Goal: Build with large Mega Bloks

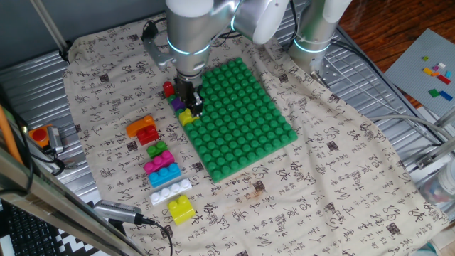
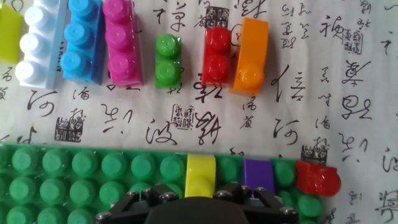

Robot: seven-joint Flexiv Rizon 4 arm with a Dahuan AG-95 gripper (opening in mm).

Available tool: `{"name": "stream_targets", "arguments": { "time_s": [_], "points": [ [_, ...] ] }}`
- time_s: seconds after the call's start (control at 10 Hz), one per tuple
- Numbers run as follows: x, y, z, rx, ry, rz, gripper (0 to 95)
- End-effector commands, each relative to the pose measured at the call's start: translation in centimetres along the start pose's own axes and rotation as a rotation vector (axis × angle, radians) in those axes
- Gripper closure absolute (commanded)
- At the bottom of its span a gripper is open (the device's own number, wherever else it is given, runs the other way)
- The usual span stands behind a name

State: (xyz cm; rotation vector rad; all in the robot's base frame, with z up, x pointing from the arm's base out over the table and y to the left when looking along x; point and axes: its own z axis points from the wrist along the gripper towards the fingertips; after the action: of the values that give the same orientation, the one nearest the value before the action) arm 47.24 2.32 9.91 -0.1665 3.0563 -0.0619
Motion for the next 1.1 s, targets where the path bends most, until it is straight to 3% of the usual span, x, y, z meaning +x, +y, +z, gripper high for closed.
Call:
{"name": "stream_targets", "arguments": {
  "time_s": [0.1,0.2,0.3,0.4,0.7,1.1],
  "points": [
    [-4.0,-4.7,-3.4,-0.018,0.099,0.023,38.0],
    [-4.0,-4.7,-3.4,-0.024,0.134,0.031,57.0],
    [-4.0,-4.7,-3.5,-0.028,0.161,0.04,57.0],
    [-4.0,-4.7,-3.4,-0.029,0.167,0.041,57.0],
    [-4.6,-4.9,-2.8,-0.028,0.157,0.045,57.0],
    [-6.5,-5.8,-0.6,-0.023,0.146,0.045,57.0]
  ]
}}
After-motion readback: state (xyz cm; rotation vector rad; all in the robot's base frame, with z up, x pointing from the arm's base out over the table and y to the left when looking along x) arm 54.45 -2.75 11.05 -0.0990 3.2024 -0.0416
